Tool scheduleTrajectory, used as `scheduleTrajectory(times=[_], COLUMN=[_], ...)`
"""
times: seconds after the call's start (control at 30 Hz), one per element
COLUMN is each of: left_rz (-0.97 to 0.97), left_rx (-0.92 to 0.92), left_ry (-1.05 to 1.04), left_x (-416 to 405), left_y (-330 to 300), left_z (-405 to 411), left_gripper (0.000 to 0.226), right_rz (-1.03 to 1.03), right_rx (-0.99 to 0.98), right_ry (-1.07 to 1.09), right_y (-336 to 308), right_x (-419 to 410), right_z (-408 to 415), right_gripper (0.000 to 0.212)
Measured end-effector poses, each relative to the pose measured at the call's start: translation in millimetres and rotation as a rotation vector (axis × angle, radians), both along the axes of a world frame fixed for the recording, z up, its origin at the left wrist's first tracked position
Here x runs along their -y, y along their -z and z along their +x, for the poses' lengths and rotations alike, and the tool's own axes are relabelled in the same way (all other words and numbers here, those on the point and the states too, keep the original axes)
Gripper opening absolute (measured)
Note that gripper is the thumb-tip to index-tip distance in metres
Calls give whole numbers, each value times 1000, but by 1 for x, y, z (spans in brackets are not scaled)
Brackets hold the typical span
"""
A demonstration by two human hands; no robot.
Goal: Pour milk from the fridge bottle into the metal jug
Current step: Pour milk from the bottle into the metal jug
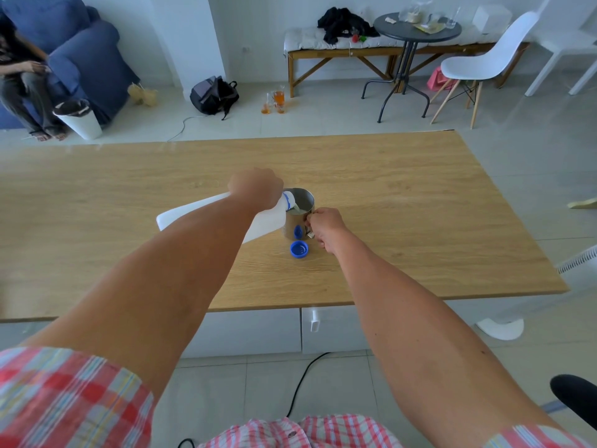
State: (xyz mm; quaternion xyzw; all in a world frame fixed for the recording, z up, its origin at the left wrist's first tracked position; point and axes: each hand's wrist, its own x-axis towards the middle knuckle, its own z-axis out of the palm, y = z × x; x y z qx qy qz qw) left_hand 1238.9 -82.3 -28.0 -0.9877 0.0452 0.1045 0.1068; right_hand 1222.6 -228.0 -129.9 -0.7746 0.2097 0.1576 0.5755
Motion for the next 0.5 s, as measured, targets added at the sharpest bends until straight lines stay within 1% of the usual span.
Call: scheduleTrajectory(times=[0.5], left_rz=[9], left_rx=[-4], left_ry=[14], left_x=[0], left_y=[0], left_z=[0], left_gripper=[21], right_rz=[-10], right_rx=[-5], right_ry=[5], right_y=[-1], right_x=[-1], right_z=[-1], right_gripper=[23])
